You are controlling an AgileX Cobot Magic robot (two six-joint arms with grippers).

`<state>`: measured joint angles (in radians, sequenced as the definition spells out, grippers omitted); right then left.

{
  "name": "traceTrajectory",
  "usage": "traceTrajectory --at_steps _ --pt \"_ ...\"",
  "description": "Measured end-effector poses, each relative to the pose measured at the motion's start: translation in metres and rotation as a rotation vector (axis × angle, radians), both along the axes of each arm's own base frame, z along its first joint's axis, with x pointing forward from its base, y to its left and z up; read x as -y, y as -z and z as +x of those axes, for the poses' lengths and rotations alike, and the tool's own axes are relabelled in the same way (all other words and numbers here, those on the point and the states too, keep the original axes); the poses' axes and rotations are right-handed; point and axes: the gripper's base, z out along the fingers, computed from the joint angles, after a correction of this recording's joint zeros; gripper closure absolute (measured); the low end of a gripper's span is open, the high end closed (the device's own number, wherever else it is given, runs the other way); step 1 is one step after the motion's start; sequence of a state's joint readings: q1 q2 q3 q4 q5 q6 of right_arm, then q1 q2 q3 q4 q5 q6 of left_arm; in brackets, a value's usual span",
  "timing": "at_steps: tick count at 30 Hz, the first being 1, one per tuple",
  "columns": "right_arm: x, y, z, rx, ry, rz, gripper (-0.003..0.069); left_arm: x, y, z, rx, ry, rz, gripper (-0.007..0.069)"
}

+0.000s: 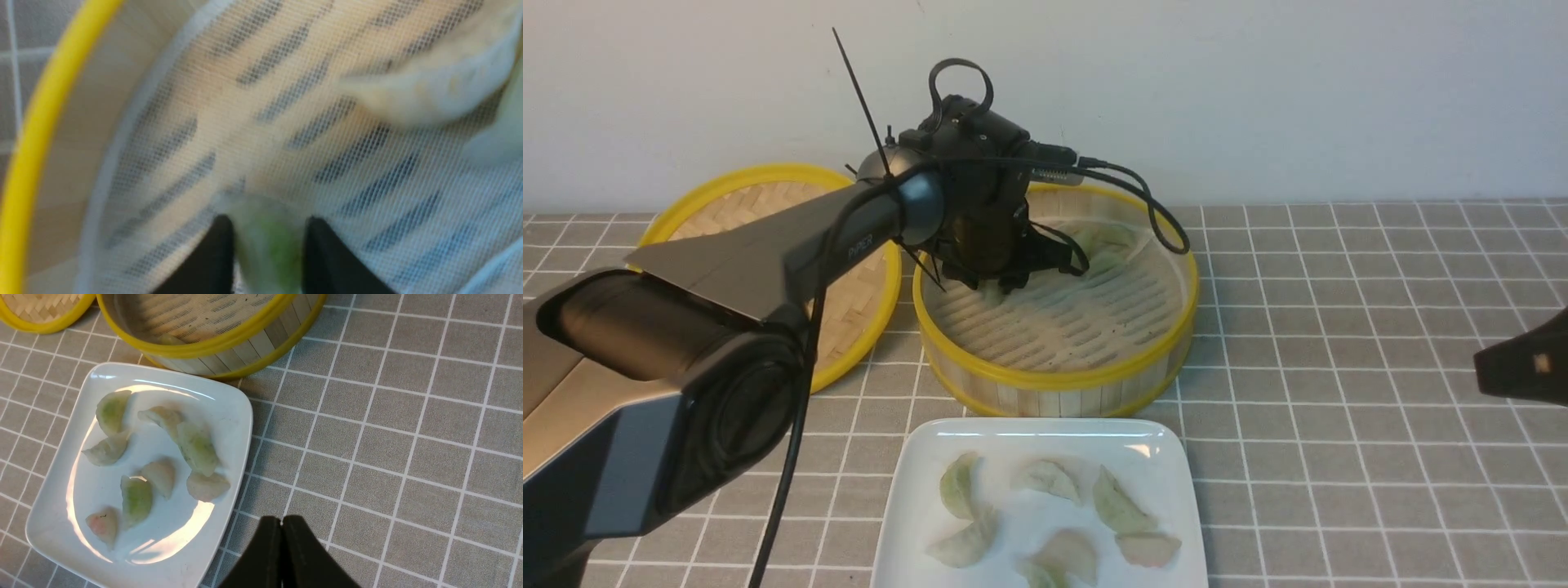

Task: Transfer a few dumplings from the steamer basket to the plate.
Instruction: Use the left arm to grab a dumpling from the steamer, then use the left arm to put the dumpling into the plate

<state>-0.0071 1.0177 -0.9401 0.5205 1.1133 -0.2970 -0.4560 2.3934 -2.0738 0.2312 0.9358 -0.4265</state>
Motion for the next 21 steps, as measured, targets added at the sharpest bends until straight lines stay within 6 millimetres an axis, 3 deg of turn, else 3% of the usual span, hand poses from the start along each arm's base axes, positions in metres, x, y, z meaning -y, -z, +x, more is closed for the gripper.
traceTrajectory --at_steps 3,5,8,9,10,11,16,19,21 --pt "0.0 0.0 0.0 0.0 0.0 0.0 0.0669 0.001 -0.004 0.0 -0.006 0.023 0.013 0.0468" --pt "0.0 0.0 0.0 -0.001 -0.001 0.0 0.0669 0.003 -0.018 -0.004 -0.017 0.046 0.023 0.0468" --pt "0.0 0.0 0.0 -0.001 -0.001 0.0 0.0669 0.005 -0.062 -0.013 0.002 0.099 0.034 0.0468" --pt "0.0 0.0 0.0 -0.001 -0.001 0.0 0.0669 0.005 -0.067 -0.014 0.007 0.102 0.031 0.0468" --pt "0.0 0.0 0.0 -0.001 -0.001 0.0 0.0669 0.003 -0.097 -0.024 0.02 0.136 0.036 0.0468" --pt "0.0 0.0 0.0 -0.001 -0.001 0.0 0.0669 0.003 -0.098 -0.024 0.019 0.135 0.037 0.0468" --pt "0.0 0.0 0.0 -0.001 -0.002 0.001 0.0669 -0.007 -0.177 -0.059 0.103 0.205 -0.036 0.0468" --pt "-0.001 0.0 -0.001 -0.005 -0.005 0.001 0.0669 -0.01 -0.205 -0.086 0.094 0.231 -0.147 0.0468" --pt "-0.001 0.0 -0.001 -0.007 -0.006 0.001 0.0669 -0.012 -0.21 -0.095 0.088 0.24 -0.168 0.0468"
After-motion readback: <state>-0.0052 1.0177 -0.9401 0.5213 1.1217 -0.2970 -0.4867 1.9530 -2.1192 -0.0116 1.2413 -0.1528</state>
